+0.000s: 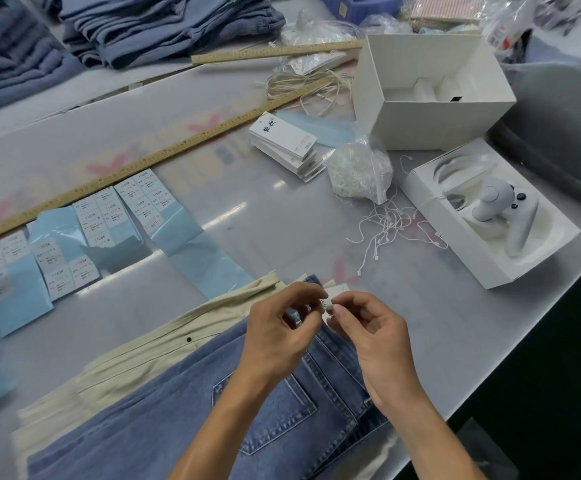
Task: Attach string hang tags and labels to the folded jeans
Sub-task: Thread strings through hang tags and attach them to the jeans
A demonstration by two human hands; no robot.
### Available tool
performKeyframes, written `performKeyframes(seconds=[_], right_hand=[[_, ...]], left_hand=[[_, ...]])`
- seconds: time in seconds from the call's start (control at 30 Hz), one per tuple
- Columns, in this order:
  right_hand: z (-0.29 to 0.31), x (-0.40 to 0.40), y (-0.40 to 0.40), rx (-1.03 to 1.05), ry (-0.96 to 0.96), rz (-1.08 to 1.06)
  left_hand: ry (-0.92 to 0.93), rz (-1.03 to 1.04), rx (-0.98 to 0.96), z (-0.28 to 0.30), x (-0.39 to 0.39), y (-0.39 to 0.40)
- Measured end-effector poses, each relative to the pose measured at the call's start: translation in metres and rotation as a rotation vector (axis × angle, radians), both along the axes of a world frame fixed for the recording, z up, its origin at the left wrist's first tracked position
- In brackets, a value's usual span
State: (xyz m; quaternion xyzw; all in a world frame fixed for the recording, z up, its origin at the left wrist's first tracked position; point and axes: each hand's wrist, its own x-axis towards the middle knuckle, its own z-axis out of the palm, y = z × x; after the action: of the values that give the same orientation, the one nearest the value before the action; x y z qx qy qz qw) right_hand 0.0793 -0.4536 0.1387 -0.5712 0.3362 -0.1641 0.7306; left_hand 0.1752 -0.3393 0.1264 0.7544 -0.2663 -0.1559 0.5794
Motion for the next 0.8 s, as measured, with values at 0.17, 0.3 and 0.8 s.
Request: performKeyframes(seconds=[0.17, 0.3, 0.8], right_hand=[[-0.003, -0.001, 0.000, -0.077, 0.059, 0.026], [-0.004, -0.005, -0.007, -0.181, 0.104, 0.131], [-0.008, -0.009, -0.003, -0.072, 0.100, 0.137]], left_hand=[[0.000, -0.050, 0.015, -0.003, 0.001, 0.000], [0.024, -0.145, 0.041, -0.009, 0.012, 0.007], [0.357, -0.211, -0.112, -0.043, 0.008, 0.007]])
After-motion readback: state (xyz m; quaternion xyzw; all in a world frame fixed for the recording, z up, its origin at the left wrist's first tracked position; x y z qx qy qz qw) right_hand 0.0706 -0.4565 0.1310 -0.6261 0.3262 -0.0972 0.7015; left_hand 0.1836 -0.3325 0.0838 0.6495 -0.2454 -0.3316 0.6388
